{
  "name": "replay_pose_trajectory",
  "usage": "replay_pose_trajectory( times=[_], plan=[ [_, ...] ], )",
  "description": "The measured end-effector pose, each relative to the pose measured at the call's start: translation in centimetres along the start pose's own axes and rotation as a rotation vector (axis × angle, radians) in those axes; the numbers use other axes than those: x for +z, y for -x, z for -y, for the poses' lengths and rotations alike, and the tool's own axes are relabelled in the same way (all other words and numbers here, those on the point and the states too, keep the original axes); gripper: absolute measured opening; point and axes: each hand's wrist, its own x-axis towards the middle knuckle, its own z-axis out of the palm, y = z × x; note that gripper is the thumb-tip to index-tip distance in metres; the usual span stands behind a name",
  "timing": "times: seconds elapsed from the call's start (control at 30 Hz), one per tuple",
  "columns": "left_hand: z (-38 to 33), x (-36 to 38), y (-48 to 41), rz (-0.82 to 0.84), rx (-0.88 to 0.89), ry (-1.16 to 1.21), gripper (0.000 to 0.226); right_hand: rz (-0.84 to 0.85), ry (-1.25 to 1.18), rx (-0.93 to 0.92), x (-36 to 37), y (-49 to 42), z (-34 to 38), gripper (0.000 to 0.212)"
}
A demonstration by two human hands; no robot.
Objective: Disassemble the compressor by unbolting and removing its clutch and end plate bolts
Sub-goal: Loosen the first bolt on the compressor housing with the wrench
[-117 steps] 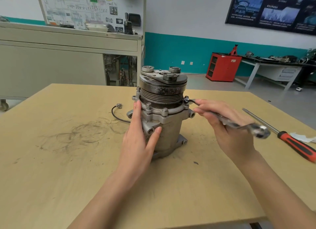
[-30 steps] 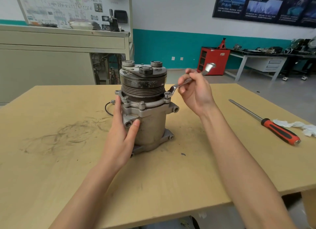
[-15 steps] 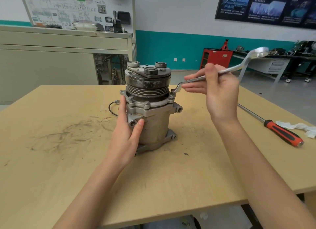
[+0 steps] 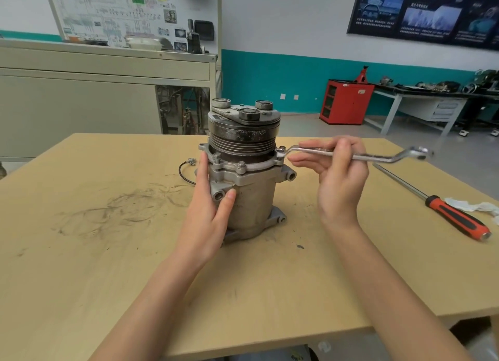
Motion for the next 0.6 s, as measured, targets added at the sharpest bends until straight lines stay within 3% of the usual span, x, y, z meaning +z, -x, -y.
replay_pose_trajectory(
  times=[0.13,0.3,0.5,0.6],
  plan=[
    [-0.1,0.0,0.1,-0.011,-0.008,0.001,0.073,-0.033,-0.279,0.469,0.4,-4.4,-1.9,0.018],
    [-0.2,0.0,0.1,-0.006,-0.020,0.008,0.074,0.153,-0.314,0.669,2.6,-7.3,-3.2,0.021],
    [-0.3,-0.2,0.1,-0.001,-0.009,0.001,0.070,0.021,-0.130,0.479,0.9,-5.6,-0.5,0.051],
    [-0.3,-0.2,0.1,0.004,-0.017,0.003,0.070,0.039,-0.014,0.309,1.3,-4.8,1.5,0.053]
  ],
)
